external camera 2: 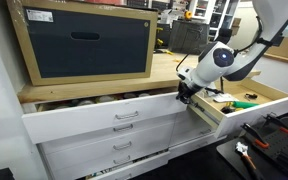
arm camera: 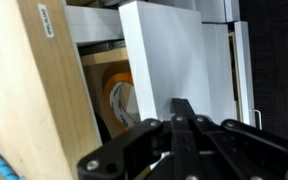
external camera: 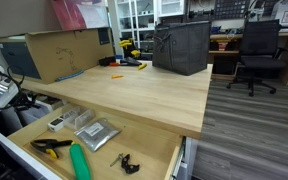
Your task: Close the topmost drawers.
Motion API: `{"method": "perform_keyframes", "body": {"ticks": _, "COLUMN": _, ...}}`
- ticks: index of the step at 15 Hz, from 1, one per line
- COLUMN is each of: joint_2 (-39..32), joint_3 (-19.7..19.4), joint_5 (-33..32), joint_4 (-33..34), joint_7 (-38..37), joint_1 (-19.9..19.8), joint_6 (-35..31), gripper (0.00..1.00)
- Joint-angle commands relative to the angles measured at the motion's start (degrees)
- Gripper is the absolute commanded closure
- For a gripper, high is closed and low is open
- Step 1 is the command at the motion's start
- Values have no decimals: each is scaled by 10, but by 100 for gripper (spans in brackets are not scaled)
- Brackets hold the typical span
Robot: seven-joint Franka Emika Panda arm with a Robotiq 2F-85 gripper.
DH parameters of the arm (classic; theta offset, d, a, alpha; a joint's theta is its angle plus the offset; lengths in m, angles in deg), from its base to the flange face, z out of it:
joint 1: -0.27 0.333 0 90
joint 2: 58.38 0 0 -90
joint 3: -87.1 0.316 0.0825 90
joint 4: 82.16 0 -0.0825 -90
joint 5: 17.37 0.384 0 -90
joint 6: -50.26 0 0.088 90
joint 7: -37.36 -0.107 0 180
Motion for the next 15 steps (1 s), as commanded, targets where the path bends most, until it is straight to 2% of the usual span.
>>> {"method": "perform_keyframes", "body": {"ticks": 1, "joint_2": -14, "joint_3": 50, "joint_5": -37, "joint_4": 30, "joint_7": -21, "joint_1": -42, "joint_6": 37, "gripper": 100}}
{"method": "perform_keyframes", "body": {"ticks": 5, "joint_2": -31, "joint_3": 79, "joint_5": -64, "joint_4": 41, "joint_7": -33, "joint_1": -78, "joint_6": 68, "gripper": 100}}
{"method": "perform_keyframes", "body": {"ticks": 13, "joint_2": -42, "joint_3": 98, "joint_5": -169, "joint_4": 41, "joint_7": -98, "joint_1": -140, "joint_6": 83, "gripper": 100}}
{"method": "perform_keyframes", "body": {"ticks": 15, "joint_2": -37, "joint_3": 108, "joint_5": -163, "joint_4": 34, "joint_7": -101, "joint_1": -146, "joint_6": 84, "gripper": 100}}
